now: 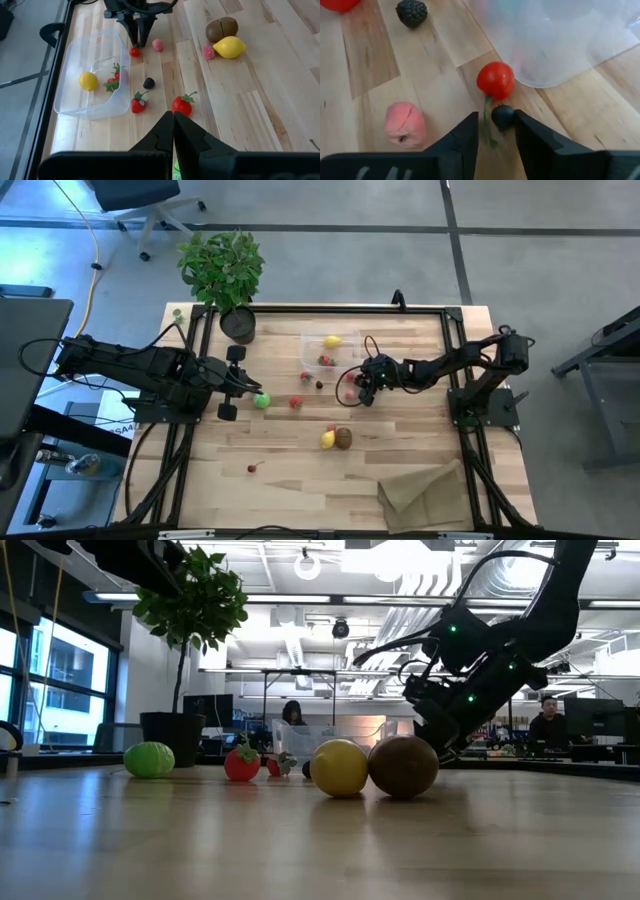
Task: Pick and placing Produce into tupperware
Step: Put the blueberry into the transparent bin
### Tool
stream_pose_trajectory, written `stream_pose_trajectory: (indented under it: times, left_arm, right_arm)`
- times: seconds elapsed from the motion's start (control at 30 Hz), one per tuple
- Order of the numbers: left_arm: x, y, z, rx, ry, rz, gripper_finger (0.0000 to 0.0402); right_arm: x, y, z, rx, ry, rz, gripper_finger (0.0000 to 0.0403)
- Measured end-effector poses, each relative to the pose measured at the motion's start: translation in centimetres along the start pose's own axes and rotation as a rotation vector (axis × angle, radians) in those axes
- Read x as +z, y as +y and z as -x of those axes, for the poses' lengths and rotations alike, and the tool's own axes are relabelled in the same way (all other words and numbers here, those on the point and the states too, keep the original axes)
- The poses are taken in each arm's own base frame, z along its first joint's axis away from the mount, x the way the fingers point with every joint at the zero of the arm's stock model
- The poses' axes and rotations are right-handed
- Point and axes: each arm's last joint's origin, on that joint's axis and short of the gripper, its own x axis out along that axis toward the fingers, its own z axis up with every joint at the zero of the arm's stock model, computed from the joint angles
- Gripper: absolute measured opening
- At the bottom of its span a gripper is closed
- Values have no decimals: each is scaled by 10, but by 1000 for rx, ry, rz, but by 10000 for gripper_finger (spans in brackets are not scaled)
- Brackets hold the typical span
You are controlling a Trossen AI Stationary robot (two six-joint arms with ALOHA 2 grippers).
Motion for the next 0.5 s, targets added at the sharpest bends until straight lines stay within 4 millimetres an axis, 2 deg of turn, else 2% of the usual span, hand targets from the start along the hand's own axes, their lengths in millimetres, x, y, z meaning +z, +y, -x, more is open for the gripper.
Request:
stream_pose_trajectory:
  times: [0.23, 0.5]
  left_arm:
    - [0, 0, 0, 1, 0, 0, 3]
    - [0, 0, 0, 1, 0, 0, 3]
  right_arm:
    - [0, -1, 2, -17, -4, -6, 65]
    - [1, -1, 2, -19, -13, -4, 64]
